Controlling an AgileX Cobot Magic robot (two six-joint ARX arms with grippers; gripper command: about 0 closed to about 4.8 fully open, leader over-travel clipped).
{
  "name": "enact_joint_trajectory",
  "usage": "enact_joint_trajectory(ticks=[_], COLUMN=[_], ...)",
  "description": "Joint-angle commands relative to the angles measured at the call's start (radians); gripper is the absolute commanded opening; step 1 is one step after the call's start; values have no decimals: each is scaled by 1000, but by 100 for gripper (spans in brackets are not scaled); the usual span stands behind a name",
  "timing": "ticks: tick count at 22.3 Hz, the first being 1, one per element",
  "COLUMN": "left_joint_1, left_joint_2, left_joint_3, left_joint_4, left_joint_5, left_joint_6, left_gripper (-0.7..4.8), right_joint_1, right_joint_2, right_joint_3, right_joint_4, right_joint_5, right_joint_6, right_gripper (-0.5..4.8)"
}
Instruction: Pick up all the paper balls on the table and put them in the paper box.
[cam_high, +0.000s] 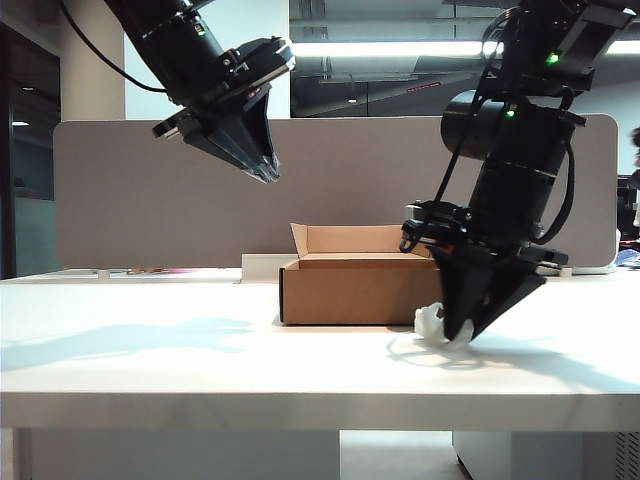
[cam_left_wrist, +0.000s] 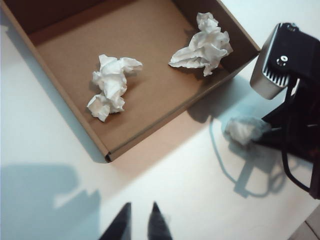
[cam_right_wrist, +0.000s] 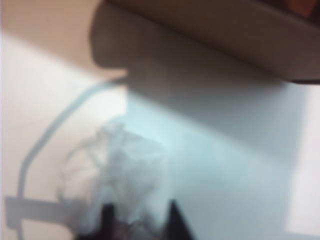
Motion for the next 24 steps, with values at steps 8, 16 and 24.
enact_joint_trajectory(ticks=[8, 16, 24], left_joint_1=[13, 14, 14], left_joint_2=[-8, -8, -8], left_joint_3=[4, 4, 4], left_joint_4=[10, 1, 1], left_joint_5=[0, 1, 1], left_joint_6=[59, 58, 55], left_gripper=[43, 43, 44], right_joint_1=[46, 51, 44], right_joint_2=[-109, -120, 20], right_joint_3=[39, 134, 140], right_joint_4=[18, 234, 478], right_joint_5=[-58, -21, 11], right_joint_6=[3, 3, 3], right_gripper=[48, -1, 87])
